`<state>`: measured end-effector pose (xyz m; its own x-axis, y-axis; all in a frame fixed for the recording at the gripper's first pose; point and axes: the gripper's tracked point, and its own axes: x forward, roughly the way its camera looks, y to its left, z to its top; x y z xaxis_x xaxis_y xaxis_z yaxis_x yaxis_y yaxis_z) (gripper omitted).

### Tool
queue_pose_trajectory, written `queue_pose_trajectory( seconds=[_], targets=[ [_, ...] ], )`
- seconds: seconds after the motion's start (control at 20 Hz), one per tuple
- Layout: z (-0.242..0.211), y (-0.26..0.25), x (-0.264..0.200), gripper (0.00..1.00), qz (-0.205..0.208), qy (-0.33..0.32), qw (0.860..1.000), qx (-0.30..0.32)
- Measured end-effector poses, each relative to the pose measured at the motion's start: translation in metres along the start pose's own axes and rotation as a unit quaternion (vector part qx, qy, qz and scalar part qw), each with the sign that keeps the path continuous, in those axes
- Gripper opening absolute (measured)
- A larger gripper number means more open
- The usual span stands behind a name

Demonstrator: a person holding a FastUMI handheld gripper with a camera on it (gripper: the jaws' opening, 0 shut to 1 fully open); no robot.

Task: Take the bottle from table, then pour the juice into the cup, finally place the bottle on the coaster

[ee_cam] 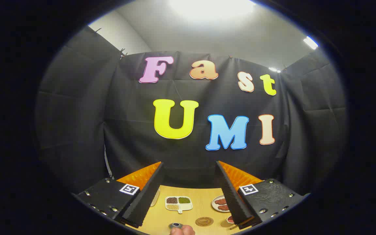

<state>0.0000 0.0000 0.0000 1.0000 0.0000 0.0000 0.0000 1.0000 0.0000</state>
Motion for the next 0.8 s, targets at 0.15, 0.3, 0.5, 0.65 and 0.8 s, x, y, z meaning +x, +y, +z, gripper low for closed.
queue_pose_trajectory(
  seconds=[0.15,0.3,0.5,0.65,0.8],
  targets=[
    [-0.003,-0.006,0.002,0.96,-0.008,0.005,1.0,0.002],
    [-0.004,-0.01,-0.001,0.96,-0.015,0.002,1.0,0.003],
    [-0.005,-0.017,-0.004,0.96,-0.028,-0.003,1.0,0.005],
    [-0.014,-0.023,-0.002,0.96,-0.035,0.003,0.999,0.016],
    [-0.023,-0.031,-0.003,0.96,-0.057,0.006,0.998,0.017]
  ],
)
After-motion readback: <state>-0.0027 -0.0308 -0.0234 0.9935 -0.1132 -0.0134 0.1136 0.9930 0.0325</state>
